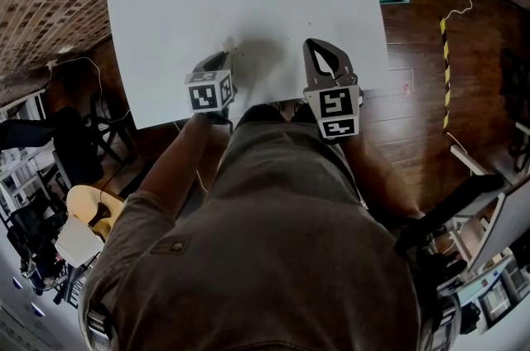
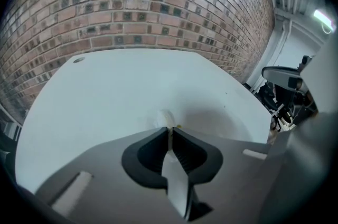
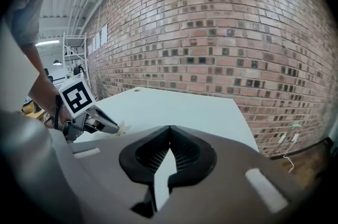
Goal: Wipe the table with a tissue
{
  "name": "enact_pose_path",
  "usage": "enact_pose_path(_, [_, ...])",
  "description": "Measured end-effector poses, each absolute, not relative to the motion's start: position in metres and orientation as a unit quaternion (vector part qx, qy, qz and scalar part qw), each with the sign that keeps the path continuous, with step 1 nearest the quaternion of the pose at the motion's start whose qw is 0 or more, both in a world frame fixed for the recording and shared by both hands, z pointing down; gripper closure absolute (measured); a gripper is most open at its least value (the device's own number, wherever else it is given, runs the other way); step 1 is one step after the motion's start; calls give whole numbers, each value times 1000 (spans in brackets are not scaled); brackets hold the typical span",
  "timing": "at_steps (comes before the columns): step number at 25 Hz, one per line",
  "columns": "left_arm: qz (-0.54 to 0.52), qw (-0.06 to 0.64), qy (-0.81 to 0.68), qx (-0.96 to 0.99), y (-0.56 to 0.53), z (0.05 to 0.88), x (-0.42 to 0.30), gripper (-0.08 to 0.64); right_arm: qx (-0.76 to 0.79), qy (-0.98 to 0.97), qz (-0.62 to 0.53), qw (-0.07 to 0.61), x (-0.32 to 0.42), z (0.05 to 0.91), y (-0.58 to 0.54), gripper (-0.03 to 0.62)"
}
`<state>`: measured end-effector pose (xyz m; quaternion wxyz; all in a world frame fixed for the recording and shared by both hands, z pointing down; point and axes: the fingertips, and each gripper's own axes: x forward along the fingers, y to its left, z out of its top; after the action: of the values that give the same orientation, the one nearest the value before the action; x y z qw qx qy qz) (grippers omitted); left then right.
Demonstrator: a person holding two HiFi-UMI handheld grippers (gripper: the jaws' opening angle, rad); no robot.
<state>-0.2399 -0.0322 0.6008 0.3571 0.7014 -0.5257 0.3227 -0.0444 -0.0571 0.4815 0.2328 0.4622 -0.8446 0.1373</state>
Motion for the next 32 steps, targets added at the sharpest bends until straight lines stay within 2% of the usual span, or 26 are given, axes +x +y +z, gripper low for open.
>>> enact_pose_path(18, [347, 340, -485, 727, -48, 599, -184, 531, 484, -832, 142, 230, -4, 480, -53, 578])
enact_pose_path(32, [330, 361, -527, 696, -21, 603, -246, 531, 451, -852, 130, 233, -50, 479, -49, 578])
